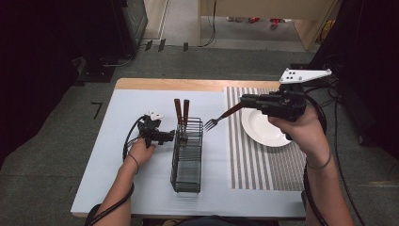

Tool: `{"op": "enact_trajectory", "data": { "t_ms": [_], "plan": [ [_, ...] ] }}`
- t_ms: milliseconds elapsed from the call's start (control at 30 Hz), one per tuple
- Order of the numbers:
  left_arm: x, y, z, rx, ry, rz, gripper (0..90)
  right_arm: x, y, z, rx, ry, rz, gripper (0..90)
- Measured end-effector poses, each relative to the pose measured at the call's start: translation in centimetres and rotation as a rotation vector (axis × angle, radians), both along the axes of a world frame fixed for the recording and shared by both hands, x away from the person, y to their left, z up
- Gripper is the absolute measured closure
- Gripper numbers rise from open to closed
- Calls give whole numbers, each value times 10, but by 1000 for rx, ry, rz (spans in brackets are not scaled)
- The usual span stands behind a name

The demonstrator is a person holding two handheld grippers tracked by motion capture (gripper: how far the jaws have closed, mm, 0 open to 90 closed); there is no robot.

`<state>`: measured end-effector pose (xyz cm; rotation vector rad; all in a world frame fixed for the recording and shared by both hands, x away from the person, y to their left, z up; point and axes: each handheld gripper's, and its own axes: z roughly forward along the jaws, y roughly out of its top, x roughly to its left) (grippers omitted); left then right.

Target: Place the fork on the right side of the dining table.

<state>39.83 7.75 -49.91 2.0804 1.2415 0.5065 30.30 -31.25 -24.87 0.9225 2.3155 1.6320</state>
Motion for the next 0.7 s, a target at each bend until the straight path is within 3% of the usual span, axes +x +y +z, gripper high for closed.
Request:
{"op": "enact_trajectory", "data": {
  "t_ms": [300,400,700],
  "plan": [
    [0,0,0,0,0,0,17,-2,-9,-7,-23,14,-25,812],
    [0,0,0,0,0,0,17,-1,-9,-17,-34,46,-26,812],
    [0,0,0,0,0,0,17,0,-13,-31,-59,80,-52,812]
  ]
}}
